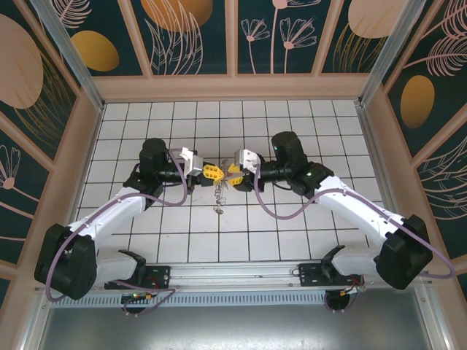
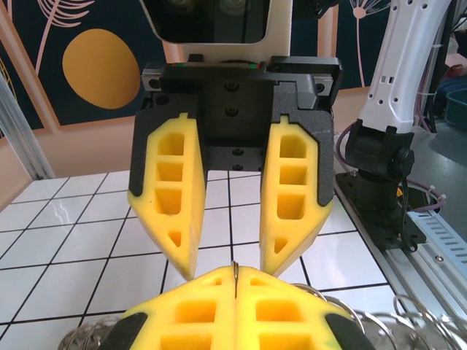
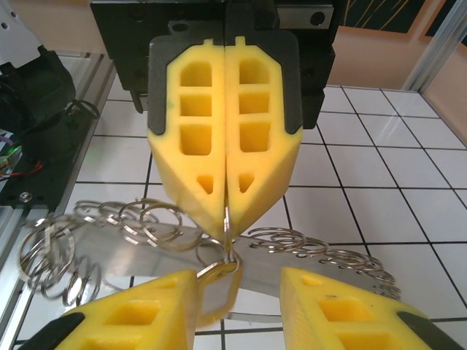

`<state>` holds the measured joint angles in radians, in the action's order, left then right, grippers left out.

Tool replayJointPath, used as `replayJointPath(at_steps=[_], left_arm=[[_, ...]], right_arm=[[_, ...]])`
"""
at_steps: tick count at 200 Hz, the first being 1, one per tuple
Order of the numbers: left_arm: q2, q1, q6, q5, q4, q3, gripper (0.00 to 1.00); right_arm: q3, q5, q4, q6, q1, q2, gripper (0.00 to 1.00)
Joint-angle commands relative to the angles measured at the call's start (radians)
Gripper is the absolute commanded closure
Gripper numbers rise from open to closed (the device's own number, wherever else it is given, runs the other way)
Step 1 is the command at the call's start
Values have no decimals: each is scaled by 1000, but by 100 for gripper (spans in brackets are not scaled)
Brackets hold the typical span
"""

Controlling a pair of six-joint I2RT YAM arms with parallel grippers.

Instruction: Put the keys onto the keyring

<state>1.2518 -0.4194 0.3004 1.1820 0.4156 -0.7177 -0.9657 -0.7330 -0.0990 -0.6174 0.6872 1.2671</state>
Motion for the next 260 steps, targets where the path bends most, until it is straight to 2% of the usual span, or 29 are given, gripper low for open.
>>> replayJointPath(at_steps=[1,57,84,103,114,132,148,156,178,213,260], left_arm=[[-12,-5,-14,43,52,6,100],[-15,-5,-35,30,80,11,100],[-21,-5,-47,17,109,22,100],[-32,-5,16,-31,6,4,100],[-39,-5,61,-61,-67,-8,94],[-45,-5,189,-110,-244,-35,92],[-39,-5,280,-172,-378,-58,95],[-39,-5,299,-203,-407,-61,100],[-37,-5,308,-256,-418,-48,100],[-37,-5,269,-325,-367,-17,100],[-23,-5,253,-323,-332,-4,100]], right_arm=[[19,-22,94,20,11,15,67],[7,-51,111,27,31,51,79],[5,-23,77,-6,31,49,100],[5,26,54,-27,29,33,100],[0,61,39,-35,29,21,100],[-32,114,-24,-50,29,23,100],[-101,141,-125,-71,28,51,100],[-132,152,-176,-84,29,67,100],[-181,186,-239,-100,30,79,100],[-182,176,-239,-108,26,49,100],[-147,113,-193,-101,23,8,100]])
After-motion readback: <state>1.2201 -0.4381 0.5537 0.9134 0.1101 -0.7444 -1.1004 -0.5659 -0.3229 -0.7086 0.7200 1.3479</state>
